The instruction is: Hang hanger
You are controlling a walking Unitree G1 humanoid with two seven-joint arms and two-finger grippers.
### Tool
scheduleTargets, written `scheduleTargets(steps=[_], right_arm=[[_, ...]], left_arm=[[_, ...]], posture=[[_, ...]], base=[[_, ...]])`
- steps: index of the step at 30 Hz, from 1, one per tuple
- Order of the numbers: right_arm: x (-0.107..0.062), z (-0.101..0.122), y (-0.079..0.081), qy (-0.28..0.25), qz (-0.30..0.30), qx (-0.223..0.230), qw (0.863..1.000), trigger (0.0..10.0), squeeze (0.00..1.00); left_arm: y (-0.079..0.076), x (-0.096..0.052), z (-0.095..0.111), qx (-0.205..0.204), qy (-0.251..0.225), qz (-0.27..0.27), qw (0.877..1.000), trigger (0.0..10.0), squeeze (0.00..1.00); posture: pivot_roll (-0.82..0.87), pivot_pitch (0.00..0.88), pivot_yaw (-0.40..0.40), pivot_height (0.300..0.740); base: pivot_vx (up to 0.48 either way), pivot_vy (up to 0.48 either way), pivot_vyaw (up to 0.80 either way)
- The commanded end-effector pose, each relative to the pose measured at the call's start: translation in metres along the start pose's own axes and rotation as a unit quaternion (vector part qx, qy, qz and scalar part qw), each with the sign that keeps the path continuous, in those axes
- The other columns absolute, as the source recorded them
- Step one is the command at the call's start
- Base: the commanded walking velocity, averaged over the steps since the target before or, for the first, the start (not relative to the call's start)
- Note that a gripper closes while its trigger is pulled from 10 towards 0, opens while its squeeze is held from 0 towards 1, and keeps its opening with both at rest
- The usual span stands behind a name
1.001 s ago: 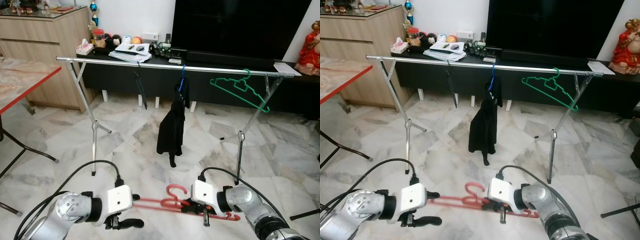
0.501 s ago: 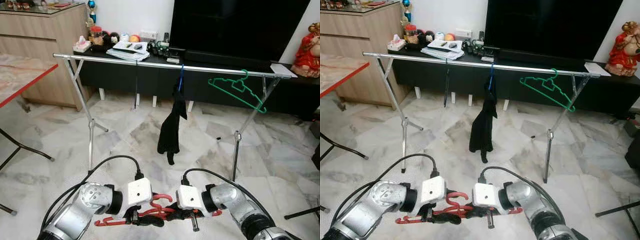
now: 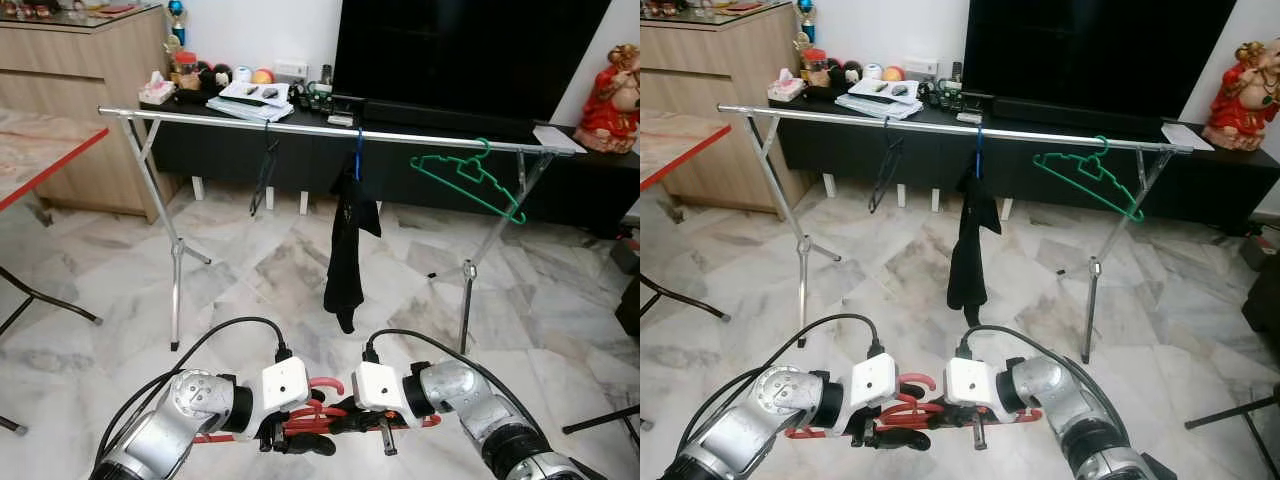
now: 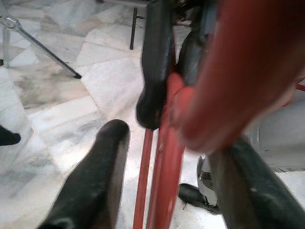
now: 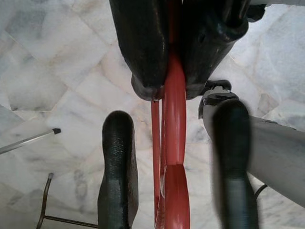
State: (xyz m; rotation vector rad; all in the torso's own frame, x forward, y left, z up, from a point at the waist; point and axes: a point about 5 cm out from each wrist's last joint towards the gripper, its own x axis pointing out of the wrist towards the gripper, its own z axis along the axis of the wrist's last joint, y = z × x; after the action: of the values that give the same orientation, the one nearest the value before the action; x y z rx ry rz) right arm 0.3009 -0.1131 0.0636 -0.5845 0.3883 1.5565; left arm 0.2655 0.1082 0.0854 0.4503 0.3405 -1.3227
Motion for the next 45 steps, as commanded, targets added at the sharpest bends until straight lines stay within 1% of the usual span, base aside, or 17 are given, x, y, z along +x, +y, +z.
scheduleTargets(steps=[1,7,8,9,10,11,13,14,15,16,17,18,27,42,44,45], right_arm=[[-0.004,0.014,-0.008,-0.025,-0.017,-0.026,0.999,10.0,0.00],[-0.007,0.017,-0.011,-0.035,-0.020,-0.027,0.999,10.0,0.00],[-0.009,0.018,-0.012,-0.037,-0.020,-0.027,0.999,10.0,0.00],[-0.009,0.018,-0.012,-0.037,-0.020,-0.027,0.999,10.0,0.00],[-0.009,0.018,-0.012,-0.038,-0.021,-0.027,0.999,10.0,0.00],[-0.010,0.018,-0.012,-0.037,-0.022,-0.026,0.999,10.0,0.00],[-0.011,0.017,-0.013,-0.037,-0.023,-0.025,0.999,10.0,0.00],[-0.011,0.017,-0.013,-0.037,-0.024,-0.025,0.999,10.0,0.00],[-0.011,0.017,-0.013,-0.037,-0.024,-0.025,0.999,10.0,0.00],[-0.012,0.017,-0.013,-0.037,-0.024,-0.025,0.999,10.0,0.00],[-0.012,0.018,-0.013,-0.039,-0.025,-0.024,0.999,10.0,0.00],[-0.013,0.018,-0.013,-0.040,-0.025,-0.023,0.999,10.0,0.00],[-0.012,0.016,-0.012,-0.036,-0.025,-0.019,0.999,10.0,0.00],[-0.014,0.013,-0.012,-0.036,-0.030,-0.009,0.999,10.0,0.00],[-0.014,0.013,-0.013,-0.037,-0.031,-0.005,0.999,10.0,0.00],[-0.014,0.012,-0.012,-0.040,-0.024,0.006,0.999,10.0,0.00]], left_arm=[[0.000,0.002,-0.006,-0.004,0.012,0.001,1.000,0.0,0.00],[0.001,0.002,-0.013,0.000,0.028,0.005,1.000,0.0,0.00],[0.002,0.003,-0.015,-0.004,0.029,0.010,1.000,2.4,0.00],[0.002,0.003,-0.015,-0.004,0.029,0.010,1.000,2.4,0.00],[0.002,0.003,-0.016,-0.005,0.030,0.011,0.999,6.8,0.00],[0.003,0.003,-0.018,-0.009,0.032,0.013,0.999,10.0,0.00],[0.002,0.003,-0.021,-0.014,0.034,0.013,0.999,10.0,0.00],[0.002,0.003,-0.021,-0.015,0.034,0.012,0.999,9.1,0.00],[0.002,0.002,-0.022,-0.016,0.035,0.012,0.999,7.1,0.00],[0.002,0.002,-0.022,-0.016,0.035,0.011,0.999,7.1,0.00],[0.002,0.002,-0.023,-0.018,0.032,0.012,0.999,2.2,0.00],[0.002,0.002,-0.023,-0.020,0.028,0.014,0.999,0.0,0.00],[0.007,0.004,-0.015,-0.017,0.002,0.024,1.000,0.0,0.00],[0.006,0.005,-0.006,-0.019,-0.028,0.016,0.999,0.0,0.00],[0.006,0.005,-0.006,-0.019,-0.030,0.016,0.999,0.0,0.00],[0.006,0.004,-0.005,-0.019,-0.033,0.015,0.999,0.0,0.00]], posture=[[0.05,0.000,-0.116,0.740],[0.05,0.000,-0.114,0.740],[0.05,0.000,-0.114,0.740],[0.05,0.000,-0.114,0.740],[0.05,0.000,-0.114,0.740],[0.05,0.000,-0.116,0.740],[0.05,0.000,-0.116,0.740],[0.05,0.000,-0.116,0.740],[0.05,0.000,-0.116,0.740],[0.05,0.000,-0.116,0.740],[0.05,0.000,-0.117,0.740],[0.05,0.000,-0.118,0.740],[0.05,0.000,-0.122,0.740],[0.05,0.000,-0.122,0.740],[0.05,0.000,-0.122,0.740],[0.05,0.000,-0.122,0.740]], base=[[0.000,0.000,0.00],[0.000,0.000,0.00],[0.000,0.000,0.00],[0.000,0.000,0.00],[0.000,0.000,0.00],[0.000,0.000,0.00],[0.000,0.000,0.00],[0.000,0.000,0.00],[0.000,0.000,0.00],[0.000,0.000,0.00],[0.000,0.000,0.00],[0.000,0.000,0.00],[0.000,0.000,0.00],[0.000,0.000,0.00],[0.000,0.000,0.00],[0.000,0.000,0.00]])
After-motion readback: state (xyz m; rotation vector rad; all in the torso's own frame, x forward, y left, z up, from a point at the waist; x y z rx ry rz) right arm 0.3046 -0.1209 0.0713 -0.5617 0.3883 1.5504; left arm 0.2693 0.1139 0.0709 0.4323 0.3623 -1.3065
